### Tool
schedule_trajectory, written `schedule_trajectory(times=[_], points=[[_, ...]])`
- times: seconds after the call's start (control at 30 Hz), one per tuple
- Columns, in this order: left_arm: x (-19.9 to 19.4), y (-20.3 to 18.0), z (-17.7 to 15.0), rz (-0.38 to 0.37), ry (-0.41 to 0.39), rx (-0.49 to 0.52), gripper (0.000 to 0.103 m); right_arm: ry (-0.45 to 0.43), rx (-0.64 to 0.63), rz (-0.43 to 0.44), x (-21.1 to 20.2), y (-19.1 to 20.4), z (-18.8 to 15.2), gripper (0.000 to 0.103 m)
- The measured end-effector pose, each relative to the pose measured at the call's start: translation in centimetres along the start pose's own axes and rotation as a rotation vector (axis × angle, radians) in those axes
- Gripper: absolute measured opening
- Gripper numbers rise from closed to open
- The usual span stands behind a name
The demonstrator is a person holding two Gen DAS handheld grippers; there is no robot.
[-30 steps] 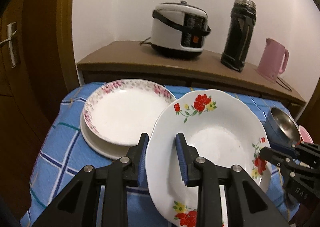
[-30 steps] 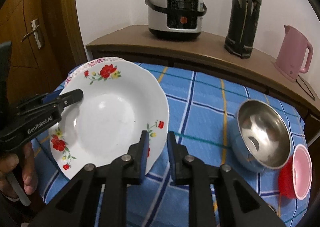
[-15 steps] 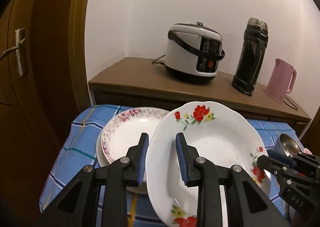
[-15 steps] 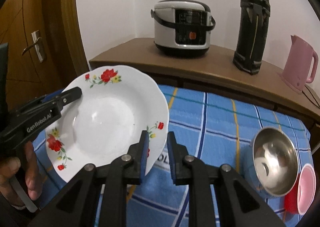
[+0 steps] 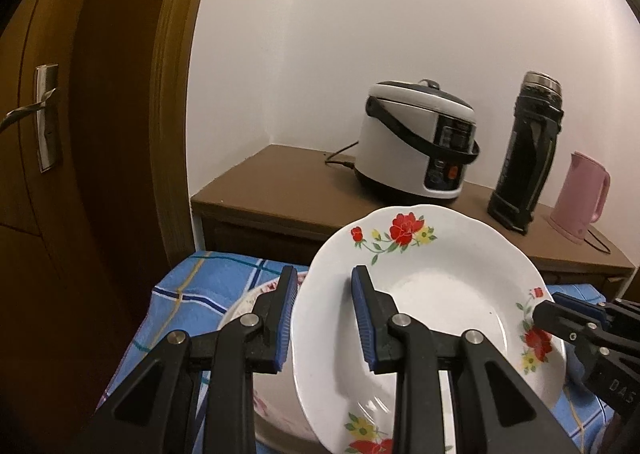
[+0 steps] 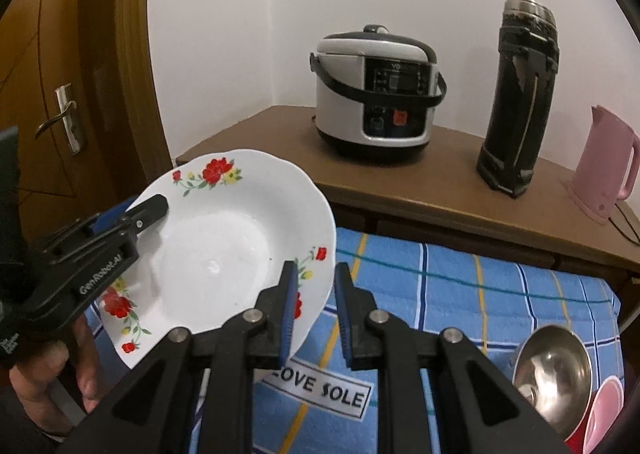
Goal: Organize plates and bowls
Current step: 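Lift the red-flowered plate and carry it toward the plate stack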
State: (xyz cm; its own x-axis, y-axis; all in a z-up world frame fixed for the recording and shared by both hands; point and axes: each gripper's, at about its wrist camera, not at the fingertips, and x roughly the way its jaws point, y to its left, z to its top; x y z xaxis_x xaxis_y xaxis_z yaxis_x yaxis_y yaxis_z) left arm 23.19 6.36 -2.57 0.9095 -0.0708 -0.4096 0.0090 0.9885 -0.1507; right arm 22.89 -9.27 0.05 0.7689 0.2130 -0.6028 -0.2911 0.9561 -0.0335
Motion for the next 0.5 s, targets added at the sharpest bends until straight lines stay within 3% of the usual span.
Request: schedule_trajectory(times=[0.23, 0.5], points=[[0.5, 1.1, 0.0, 0.006, -0.021, -0.032, 0.03, 0.011, -0.004, 0.01, 1.5, -0.1, 0.4, 0.019], [1.2, 1.4, -0.2, 0.089, -0.022, -0.026, 0.03, 0.019, -0.011, 0.023, 2.5, 0.5, 0.7, 0.019]])
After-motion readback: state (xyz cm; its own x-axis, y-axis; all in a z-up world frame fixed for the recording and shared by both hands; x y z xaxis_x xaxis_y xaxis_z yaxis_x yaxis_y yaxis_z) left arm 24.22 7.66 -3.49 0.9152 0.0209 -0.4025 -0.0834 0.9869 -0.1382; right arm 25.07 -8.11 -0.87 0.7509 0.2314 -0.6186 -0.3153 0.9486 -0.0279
